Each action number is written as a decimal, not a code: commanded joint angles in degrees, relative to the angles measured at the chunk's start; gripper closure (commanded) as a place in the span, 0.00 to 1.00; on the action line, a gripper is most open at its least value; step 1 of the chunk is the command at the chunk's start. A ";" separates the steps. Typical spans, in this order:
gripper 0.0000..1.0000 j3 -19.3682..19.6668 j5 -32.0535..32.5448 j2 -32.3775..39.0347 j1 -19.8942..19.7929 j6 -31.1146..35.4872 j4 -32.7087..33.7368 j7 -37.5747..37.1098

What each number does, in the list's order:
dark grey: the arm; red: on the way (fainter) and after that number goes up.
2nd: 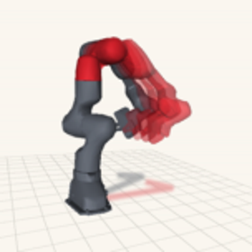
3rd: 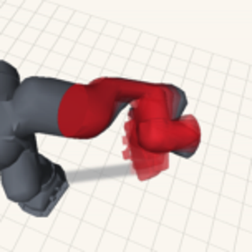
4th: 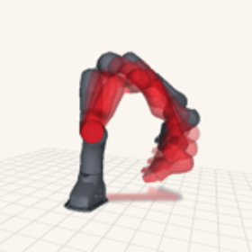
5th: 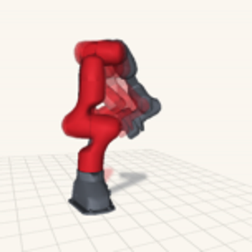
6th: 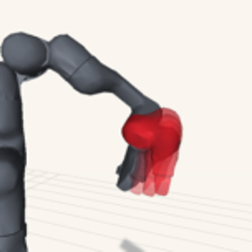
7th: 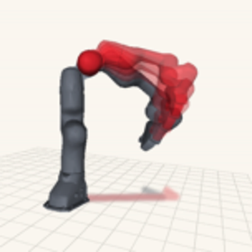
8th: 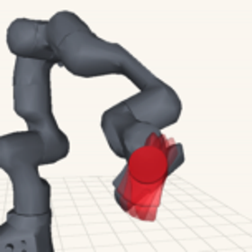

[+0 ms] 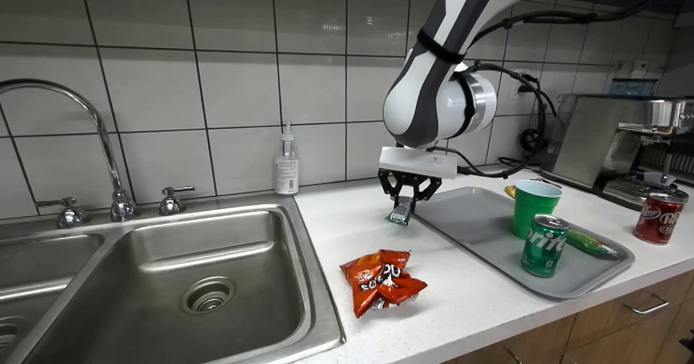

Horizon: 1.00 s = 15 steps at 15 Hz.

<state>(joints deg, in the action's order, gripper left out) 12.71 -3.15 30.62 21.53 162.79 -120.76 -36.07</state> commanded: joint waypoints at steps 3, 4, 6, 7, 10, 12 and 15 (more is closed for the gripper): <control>0.87 3.58 2.87 -4.87 0.61 -1.93 -3.49 -3.64; 0.87 4.56 3.52 -6.07 0.72 -2.05 -4.57 -4.21; 0.87 6.30 4.77 -6.95 0.66 -1.93 -5.80 -5.46; 0.87 7.30 5.58 -7.40 0.67 -1.95 -6.41 -6.17; 0.87 9.98 7.84 -7.57 0.33 -2.09 -7.47 -8.99; 0.87 11.39 9.05 -7.42 -0.02 -2.17 -7.92 -10.50; 0.87 12.28 9.50 -6.95 -1.00 -2.20 -8.33 -11.91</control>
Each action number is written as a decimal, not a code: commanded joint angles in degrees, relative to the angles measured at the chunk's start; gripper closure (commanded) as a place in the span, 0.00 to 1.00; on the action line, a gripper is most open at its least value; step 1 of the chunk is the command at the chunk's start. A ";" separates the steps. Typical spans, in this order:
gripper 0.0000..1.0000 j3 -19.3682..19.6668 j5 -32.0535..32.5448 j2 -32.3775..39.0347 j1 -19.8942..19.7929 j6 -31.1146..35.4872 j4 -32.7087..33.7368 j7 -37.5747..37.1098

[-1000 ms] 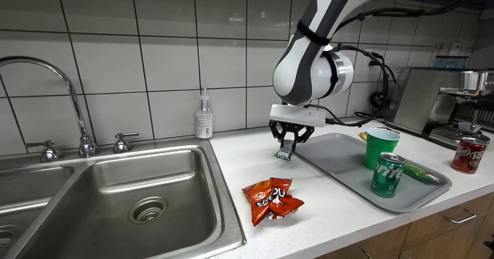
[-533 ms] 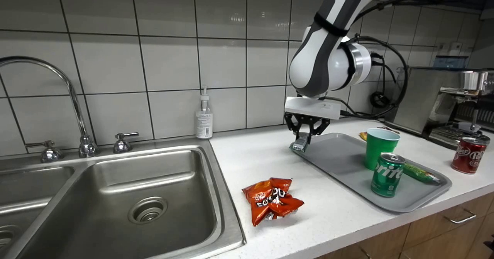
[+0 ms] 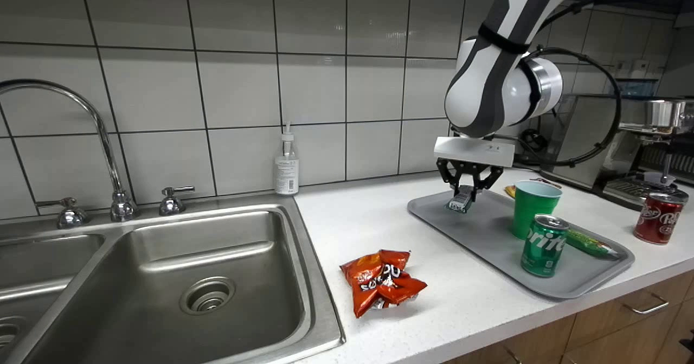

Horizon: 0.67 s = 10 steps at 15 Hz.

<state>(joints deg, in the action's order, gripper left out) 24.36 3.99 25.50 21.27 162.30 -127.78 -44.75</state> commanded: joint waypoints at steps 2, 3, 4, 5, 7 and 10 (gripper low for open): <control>0.87 0.50 2.17 -1.47 -1.47 -1.77 -1.36 -3.64; 0.87 0.47 2.13 -1.36 -1.68 -1.84 -1.37 -3.92; 0.87 0.27 1.96 -1.08 -2.03 -1.88 -1.25 -4.09; 0.87 0.09 1.82 -0.83 -2.29 -2.03 -1.13 -4.32; 0.87 -0.45 1.41 0.09 -3.05 -2.08 -0.65 -4.51; 0.87 -1.56 0.51 1.38 -4.42 -1.88 0.06 -4.13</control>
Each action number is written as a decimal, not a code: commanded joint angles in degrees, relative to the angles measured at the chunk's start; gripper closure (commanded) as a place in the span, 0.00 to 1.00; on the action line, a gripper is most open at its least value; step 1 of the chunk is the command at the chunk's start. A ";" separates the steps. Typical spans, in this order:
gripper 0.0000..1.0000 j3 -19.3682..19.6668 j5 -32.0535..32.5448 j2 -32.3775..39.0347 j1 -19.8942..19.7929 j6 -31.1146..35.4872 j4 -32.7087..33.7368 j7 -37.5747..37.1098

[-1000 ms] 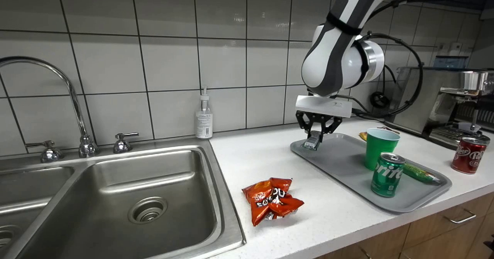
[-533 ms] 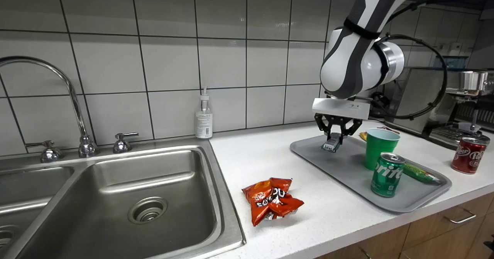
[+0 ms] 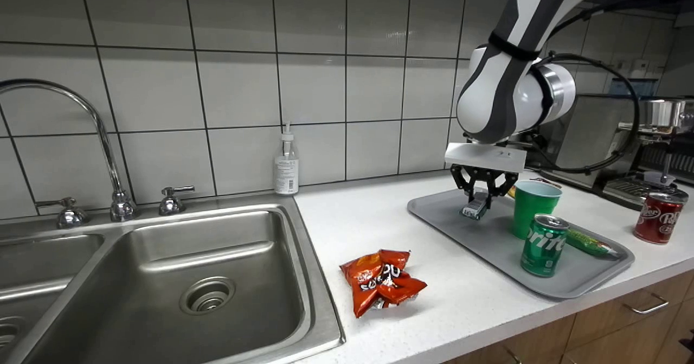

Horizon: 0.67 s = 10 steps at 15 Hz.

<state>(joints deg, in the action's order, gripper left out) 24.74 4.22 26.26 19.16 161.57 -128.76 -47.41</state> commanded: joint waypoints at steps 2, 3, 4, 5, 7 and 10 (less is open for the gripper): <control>0.87 -2.55 -0.10 1.60 -3.00 -1.06 1.47 -1.26; 0.87 -2.95 -0.35 2.05 -3.36 -1.05 1.68 -1.13; 0.87 -3.31 -0.51 2.43 -3.72 -1.10 1.91 -0.95; 0.87 -3.60 -0.62 2.73 -3.96 -1.10 2.06 -0.88; 0.87 -4.01 -0.79 3.28 -4.26 -1.05 2.38 -0.77; 0.87 -4.17 -0.75 3.75 -4.24 -0.97 2.71 -0.76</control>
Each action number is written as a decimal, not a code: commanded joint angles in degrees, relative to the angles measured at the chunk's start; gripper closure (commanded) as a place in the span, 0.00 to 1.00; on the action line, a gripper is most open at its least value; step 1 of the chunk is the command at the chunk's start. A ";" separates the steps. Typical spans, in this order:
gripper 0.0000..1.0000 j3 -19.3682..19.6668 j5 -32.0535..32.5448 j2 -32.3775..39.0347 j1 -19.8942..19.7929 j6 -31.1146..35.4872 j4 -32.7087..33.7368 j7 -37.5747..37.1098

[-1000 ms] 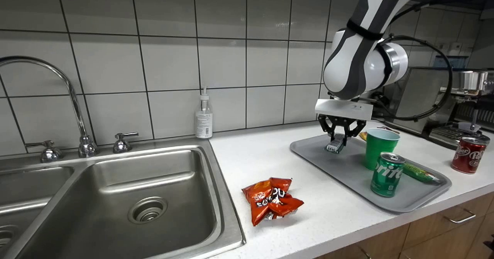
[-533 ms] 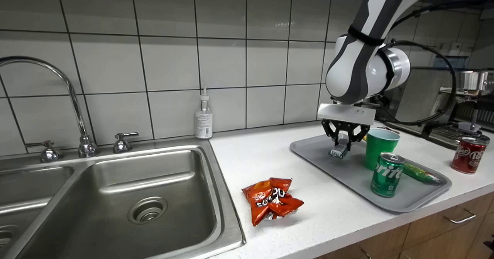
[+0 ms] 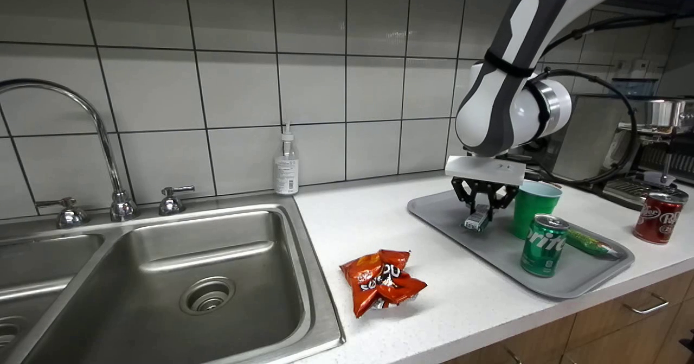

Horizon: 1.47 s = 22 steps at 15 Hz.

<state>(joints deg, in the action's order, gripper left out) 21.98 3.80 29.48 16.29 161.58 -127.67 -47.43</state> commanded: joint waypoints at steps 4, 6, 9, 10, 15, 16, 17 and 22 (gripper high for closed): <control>0.36 -1.72 -0.22 0.17 -1.32 -1.24 1.63 -0.40; 0.23 -2.54 -0.43 -1.09 -1.75 -1.23 0.79 0.63; 0.02 -2.63 0.50 -2.11 -0.66 -0.64 -0.07 0.68; 0.00 -2.55 0.92 -2.93 -0.09 -0.71 -0.53 0.53; 0.00 -2.86 3.80 -6.60 2.12 -0.51 -2.40 1.13; 0.00 -2.78 4.72 -7.12 2.65 -1.08 -2.59 1.13; 0.00 -3.02 5.83 -8.34 2.87 -1.53 -3.42 1.80; 0.00 -6.28 9.40 -12.30 2.19 -2.84 -6.99 5.90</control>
<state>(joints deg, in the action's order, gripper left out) 17.92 10.99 22.02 19.55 161.10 -131.06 -44.91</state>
